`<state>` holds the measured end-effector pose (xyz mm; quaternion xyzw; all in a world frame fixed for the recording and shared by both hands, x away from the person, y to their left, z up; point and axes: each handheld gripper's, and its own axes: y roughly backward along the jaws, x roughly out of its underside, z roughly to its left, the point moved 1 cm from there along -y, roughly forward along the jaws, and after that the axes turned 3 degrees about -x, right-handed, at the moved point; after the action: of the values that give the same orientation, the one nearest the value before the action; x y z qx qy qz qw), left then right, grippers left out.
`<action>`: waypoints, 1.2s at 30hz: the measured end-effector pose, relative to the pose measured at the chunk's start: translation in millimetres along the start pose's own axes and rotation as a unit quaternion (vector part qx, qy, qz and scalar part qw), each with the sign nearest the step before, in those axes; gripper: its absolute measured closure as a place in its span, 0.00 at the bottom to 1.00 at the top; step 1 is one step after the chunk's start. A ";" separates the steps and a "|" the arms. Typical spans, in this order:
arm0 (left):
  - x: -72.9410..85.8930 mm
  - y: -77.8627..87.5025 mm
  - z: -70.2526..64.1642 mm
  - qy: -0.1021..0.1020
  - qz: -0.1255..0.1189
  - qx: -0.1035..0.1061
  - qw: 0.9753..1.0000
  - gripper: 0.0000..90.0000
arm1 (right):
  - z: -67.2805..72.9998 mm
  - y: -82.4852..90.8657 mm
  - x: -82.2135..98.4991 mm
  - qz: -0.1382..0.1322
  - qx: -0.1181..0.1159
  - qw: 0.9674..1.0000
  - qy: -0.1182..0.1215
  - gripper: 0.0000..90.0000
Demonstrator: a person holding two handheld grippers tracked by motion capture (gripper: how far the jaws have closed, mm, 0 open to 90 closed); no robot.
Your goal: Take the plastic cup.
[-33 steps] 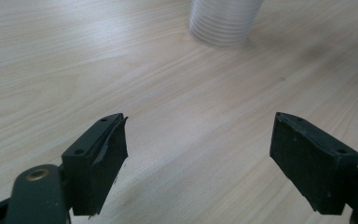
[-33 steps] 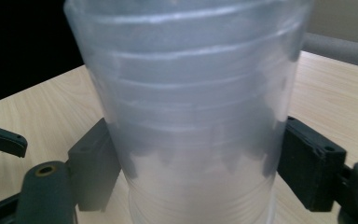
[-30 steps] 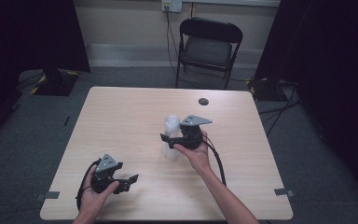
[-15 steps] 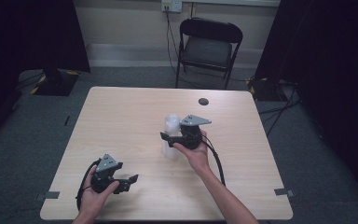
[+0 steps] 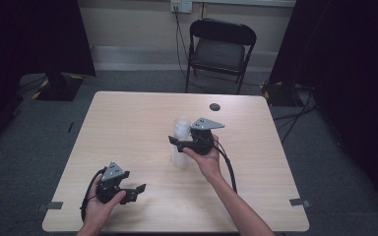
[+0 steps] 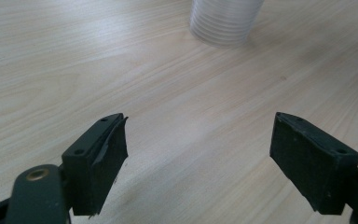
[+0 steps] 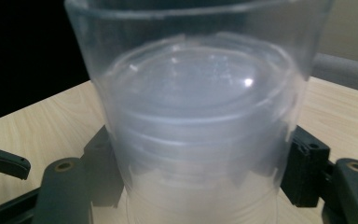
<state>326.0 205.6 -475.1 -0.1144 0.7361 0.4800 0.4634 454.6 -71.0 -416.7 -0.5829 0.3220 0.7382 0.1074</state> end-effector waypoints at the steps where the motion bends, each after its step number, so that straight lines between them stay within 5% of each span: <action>1: 0.0 0.0 0.1 0.000 0.000 0.000 1.000 0.21 | 0.0 0.6 -1.2 -0.001 -0.001 1.000 0.000 0.32; 36: 0.4 -1.5 0.4 0.002 0.005 0.000 1.000 0.21 | 1.7 15.1 -33.1 -0.034 -0.003 0.999 -0.004 0.34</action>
<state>327.0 205.3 -476.3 -0.1118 0.7374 0.4825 0.4594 455.0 -74.4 -380.4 -0.5909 0.2991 0.7375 0.1324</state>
